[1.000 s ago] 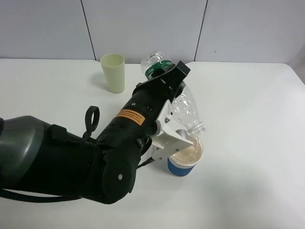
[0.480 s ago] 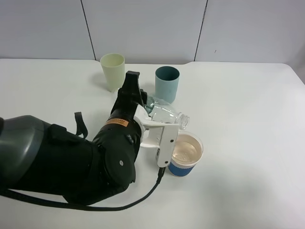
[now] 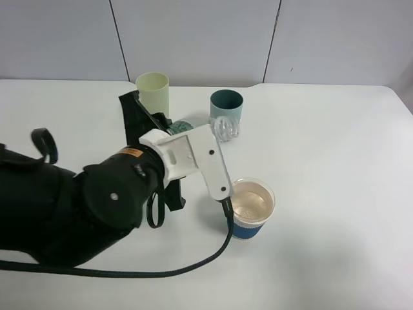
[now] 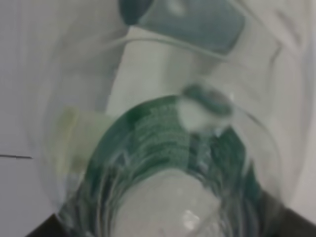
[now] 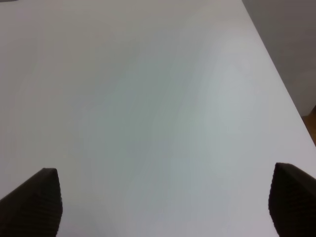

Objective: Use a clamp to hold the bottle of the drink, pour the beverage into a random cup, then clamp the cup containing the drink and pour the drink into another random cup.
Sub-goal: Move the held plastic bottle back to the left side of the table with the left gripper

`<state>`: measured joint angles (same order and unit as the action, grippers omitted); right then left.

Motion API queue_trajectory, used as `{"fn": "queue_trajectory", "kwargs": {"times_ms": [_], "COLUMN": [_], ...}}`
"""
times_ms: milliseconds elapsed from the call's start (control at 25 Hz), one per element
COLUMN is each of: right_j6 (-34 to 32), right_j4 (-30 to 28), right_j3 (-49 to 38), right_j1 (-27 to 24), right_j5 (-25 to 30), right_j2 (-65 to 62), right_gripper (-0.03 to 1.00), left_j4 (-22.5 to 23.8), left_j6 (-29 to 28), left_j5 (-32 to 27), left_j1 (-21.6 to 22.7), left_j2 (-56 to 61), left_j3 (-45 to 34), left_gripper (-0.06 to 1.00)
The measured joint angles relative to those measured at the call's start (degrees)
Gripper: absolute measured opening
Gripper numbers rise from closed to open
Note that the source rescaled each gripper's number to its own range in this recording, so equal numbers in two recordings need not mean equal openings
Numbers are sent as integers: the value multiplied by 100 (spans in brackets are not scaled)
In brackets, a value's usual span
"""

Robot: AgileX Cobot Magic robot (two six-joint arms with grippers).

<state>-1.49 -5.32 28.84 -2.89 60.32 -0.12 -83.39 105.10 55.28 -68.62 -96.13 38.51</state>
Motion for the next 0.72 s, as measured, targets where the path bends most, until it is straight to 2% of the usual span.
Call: {"fn": "queue_trajectory", "kwargs": {"times_ms": [240,480,600,720], "right_j6": [0,0,0,0], "right_j4": [0,0,0,0], "right_j3": [0,0,0,0], "right_j1": [0,0,0,0], "right_j5": [0,0,0,0], "right_j2": [0,0,0,0], "right_gripper": [52,50,50,50], "left_j4": [688,1348,2186,3360], "left_j6": [-1611,-3444,-4840,-6535], "left_j5": [-5,-158,-322,-538], "left_j1": [141,631,1094,1745], "left_j2": [814,1466,1768,1989], "left_j3": [-869,-1543,-1880,-2179], "left_gripper": [1,1,1,1]}}
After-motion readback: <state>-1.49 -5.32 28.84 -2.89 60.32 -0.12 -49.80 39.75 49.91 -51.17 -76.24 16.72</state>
